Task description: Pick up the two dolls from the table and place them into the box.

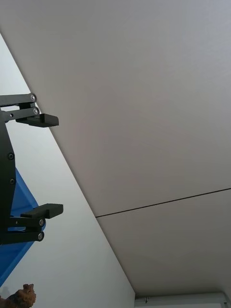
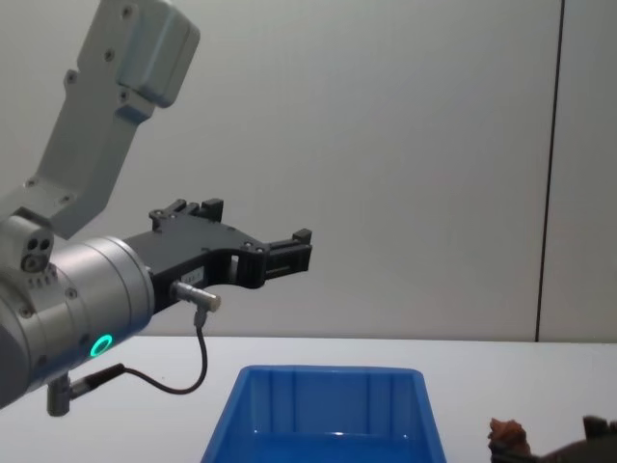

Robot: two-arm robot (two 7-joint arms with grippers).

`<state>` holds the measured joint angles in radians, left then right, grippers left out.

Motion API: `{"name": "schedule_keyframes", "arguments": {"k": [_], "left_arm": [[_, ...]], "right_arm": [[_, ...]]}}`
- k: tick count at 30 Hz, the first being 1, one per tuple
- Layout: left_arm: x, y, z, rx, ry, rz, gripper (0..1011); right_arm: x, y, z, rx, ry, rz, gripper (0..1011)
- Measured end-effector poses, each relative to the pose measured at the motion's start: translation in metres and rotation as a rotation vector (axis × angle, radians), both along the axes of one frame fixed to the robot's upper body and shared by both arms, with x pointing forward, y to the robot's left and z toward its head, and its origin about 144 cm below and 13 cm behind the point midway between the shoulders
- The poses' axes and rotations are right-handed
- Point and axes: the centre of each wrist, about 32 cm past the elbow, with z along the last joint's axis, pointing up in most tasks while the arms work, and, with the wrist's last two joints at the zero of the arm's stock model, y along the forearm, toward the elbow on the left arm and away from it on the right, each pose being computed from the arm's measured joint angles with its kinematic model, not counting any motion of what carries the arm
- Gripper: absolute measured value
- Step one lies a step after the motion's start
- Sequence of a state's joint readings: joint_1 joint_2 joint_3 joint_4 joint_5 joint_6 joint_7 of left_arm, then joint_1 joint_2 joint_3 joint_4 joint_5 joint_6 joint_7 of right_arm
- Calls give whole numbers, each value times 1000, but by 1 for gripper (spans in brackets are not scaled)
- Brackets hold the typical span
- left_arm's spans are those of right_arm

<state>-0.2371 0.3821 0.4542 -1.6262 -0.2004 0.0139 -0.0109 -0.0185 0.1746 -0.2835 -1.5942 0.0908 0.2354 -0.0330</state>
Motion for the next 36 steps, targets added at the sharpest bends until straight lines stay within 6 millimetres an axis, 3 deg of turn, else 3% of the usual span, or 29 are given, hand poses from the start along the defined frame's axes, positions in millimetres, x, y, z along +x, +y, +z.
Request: {"name": "schedule_keyframes", "arguments": {"k": [9,21,24,26,29,33,36], "left_arm": [[0,0,0,0,0,0,1001],[0,0,0,0,0,0,1001],[0,0,0,0,0,0,1001],[0,0,0,0,0,0,1001],[0,0,0,0,0,0,1001],[0,0,0,0,0,0,1001],[0,0,0,0,0,0,1001]], "right_arm": [[4,3,-14,7,45,-16,999],[9,10,-24,19,79,-19,707],[10,12,-25,22,84,-18,570],[10,12,-25,23,85,-18,550],[11,13,-25,26,86,-19,428],[11,14,-25,28,84,-19,336],[11,16,-21,33,65,-17,333]]}}
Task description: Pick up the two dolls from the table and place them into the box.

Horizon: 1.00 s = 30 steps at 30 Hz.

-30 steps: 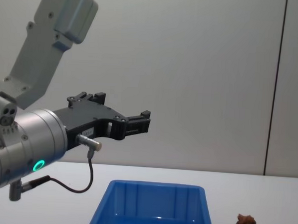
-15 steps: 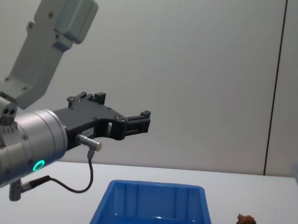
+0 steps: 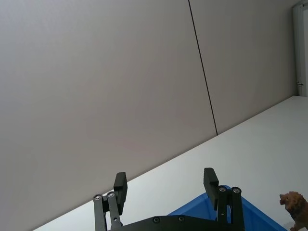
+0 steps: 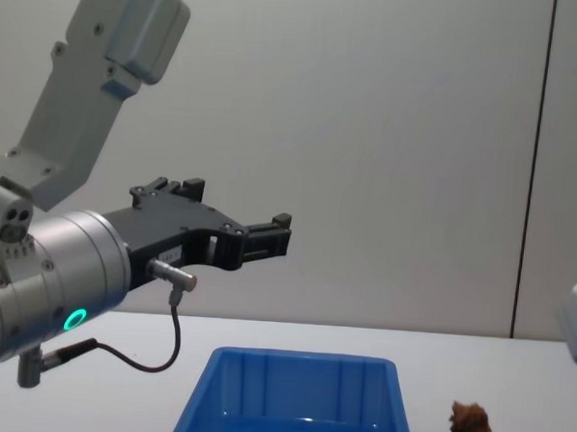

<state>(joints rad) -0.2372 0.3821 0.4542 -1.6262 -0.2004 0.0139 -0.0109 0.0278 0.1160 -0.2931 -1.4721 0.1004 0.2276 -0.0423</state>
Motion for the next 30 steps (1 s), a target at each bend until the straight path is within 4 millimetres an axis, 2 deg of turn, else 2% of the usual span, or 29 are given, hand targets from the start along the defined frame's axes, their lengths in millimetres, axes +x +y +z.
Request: {"name": "schedule_keyframes", "arguments": {"k": [13,23,30], "left_arm": [[0,0,0,0,0,0,1001],[0,0,0,0,0,0,1001],[0,0,0,0,0,0,1001]], "right_arm": [[1,6,26,18,-124,38,333],[11,19,49,58,-203,134,333],[20,29,53,75,-189,191,333]]}}
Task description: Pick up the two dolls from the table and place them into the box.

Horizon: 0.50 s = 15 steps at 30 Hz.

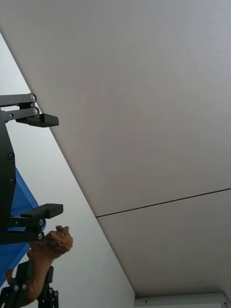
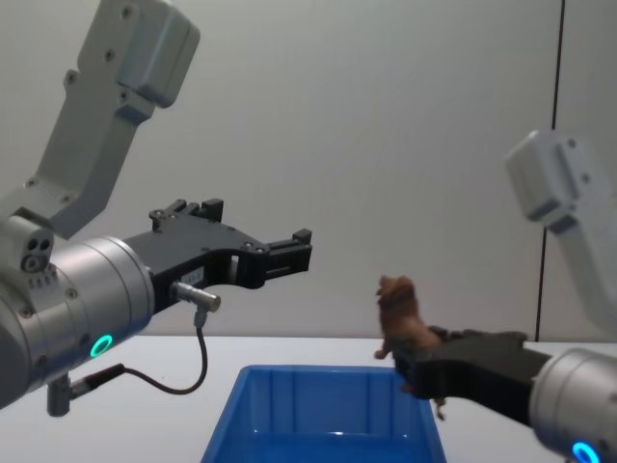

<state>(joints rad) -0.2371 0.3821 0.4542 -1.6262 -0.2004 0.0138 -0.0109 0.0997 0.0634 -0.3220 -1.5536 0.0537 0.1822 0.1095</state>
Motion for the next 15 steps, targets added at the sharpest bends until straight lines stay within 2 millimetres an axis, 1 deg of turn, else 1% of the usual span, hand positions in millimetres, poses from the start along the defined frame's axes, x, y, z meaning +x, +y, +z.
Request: {"name": "schedule_keyframes", "arguments": {"k": [2,6,7,9,11,13,14,15], "left_arm": [[0,0,0,0,0,0,1001],[0,0,0,0,0,0,1001],[0,0,0,0,0,0,1001],[0,0,0,0,0,0,1001],[0,0,0,0,0,0,1001],[0,0,0,0,0,0,1001],[0,0,0,0,0,0,1001],[0,0,0,0,0,0,1001]], "right_arm": [[2,3,-1,0,8,13,333],[7,8,-3,0,24,38,423],[9,11,-4,0,32,47,485],[10,13,-5,-1,38,55,517],[12,16,-7,-2,45,64,603],[14,18,-8,-3,49,70,641],[14,18,-8,-3,50,71,718],[15,20,-9,-4,49,73,718]]}}
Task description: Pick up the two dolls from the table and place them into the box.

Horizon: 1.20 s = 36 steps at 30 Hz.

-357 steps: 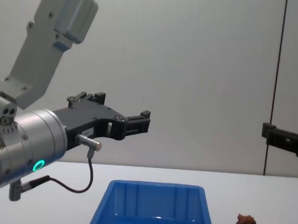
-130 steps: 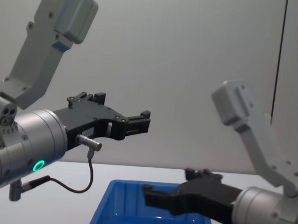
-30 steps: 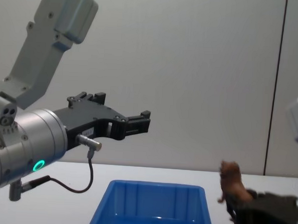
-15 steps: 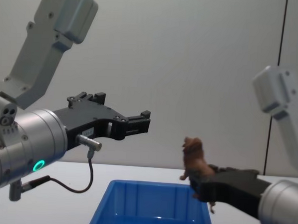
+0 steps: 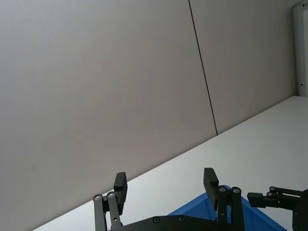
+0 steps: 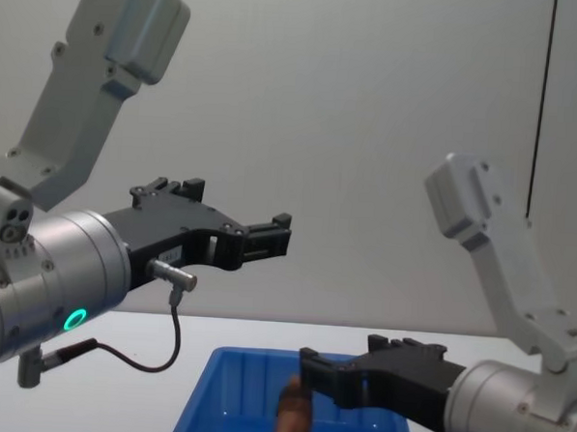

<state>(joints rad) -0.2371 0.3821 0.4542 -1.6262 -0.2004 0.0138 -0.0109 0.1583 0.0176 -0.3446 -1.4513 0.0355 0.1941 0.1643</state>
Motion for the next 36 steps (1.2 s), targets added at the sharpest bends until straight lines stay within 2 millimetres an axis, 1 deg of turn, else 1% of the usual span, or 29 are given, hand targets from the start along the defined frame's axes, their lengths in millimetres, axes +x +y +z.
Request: {"name": "schedule_keyframes", "arguments": {"k": [1,3,4,6,8,11,19,30,36], "left_arm": [[0,0,0,0,0,0,1001],[0,0,0,0,0,0,1001],[0,0,0,0,0,0,1001],[0,0,0,0,0,0,1001],[0,0,0,0,0,0,1001],[0,0,0,0,0,0,1001],[0,0,0,0,0,0,1001],[0,0,0,0,0,0,1001],[0,0,0,0,0,0,1001]], "right_arm": [[0,0,0,-1,-1,0,762],[0,1,0,-2,-6,1,798],[0,1,-1,-2,-14,-1,850],[0,1,0,-3,-23,-6,891],[-1,1,0,-5,-39,-18,953],[-4,-1,1,-7,-63,-39,1001],[-14,-10,3,-11,-113,-119,1001],[-37,-35,4,-11,-135,-248,1001],[-45,-45,2,-11,-132,-289,1001]]}}
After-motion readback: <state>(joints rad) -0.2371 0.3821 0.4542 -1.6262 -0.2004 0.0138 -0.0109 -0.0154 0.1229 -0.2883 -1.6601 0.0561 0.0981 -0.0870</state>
